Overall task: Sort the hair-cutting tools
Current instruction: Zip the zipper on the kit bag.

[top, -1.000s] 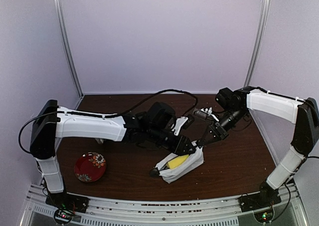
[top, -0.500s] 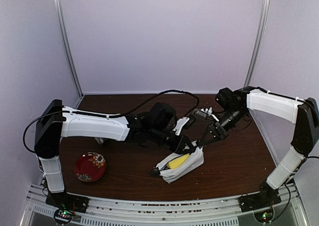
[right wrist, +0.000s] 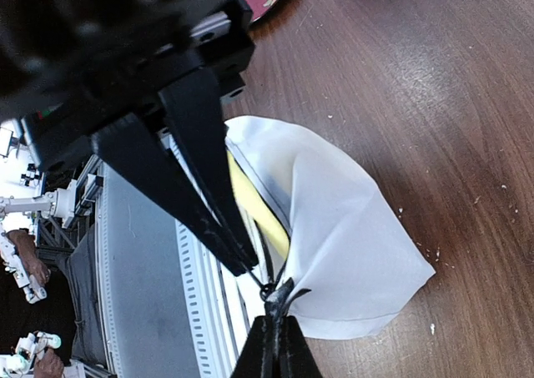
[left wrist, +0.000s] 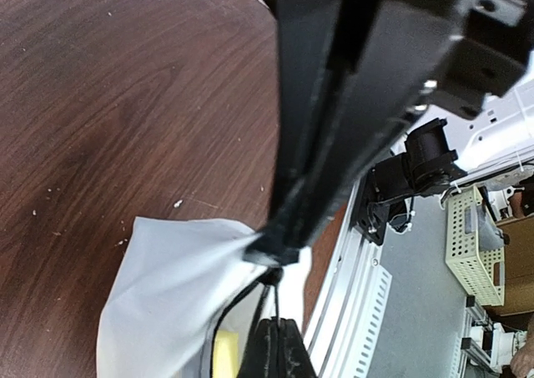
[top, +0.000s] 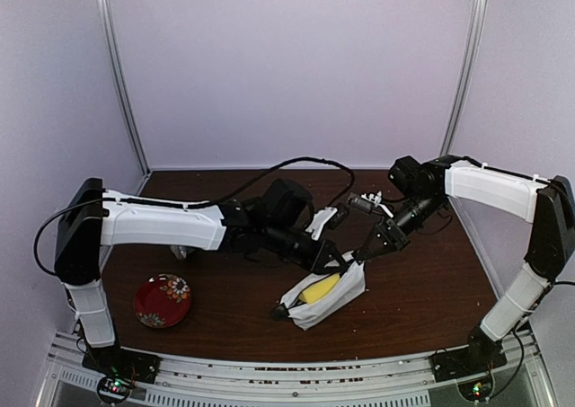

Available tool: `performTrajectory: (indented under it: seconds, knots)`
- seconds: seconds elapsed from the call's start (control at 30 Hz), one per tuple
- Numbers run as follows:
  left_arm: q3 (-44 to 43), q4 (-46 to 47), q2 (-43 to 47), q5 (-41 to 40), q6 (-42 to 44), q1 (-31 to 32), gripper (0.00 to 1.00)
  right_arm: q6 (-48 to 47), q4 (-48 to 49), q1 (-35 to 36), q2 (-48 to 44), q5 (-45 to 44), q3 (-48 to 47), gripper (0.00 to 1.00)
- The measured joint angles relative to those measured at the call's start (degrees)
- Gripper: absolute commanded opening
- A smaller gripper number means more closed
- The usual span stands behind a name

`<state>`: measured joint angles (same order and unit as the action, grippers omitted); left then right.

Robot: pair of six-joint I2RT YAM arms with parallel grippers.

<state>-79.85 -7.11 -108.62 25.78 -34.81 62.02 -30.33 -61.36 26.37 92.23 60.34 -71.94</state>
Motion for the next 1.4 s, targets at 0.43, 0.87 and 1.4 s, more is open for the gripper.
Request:
performTrajectory:
  seconds: [0.43, 0.87, 1.4]
  knots:
    - [5.42, -6.78, 6.36, 0.04, -1.20, -0.52, 0.00, 5.35, 4.20, -3.30, -0.74, -2.34, 1.79, 0.00]
    - [16.44, -16.26, 17.99, -0.87, -3.30, -0.42, 0.00, 8.74, 7.23, -8.63, -1.05, -6.32, 3.04, 0.00]
    - [5.25, -18.51, 15.89, -12.48, -0.59, -0.39, 0.53, 8.92, 8.41, -9.75, -1.05, -6.51, 3.76, 0.00]
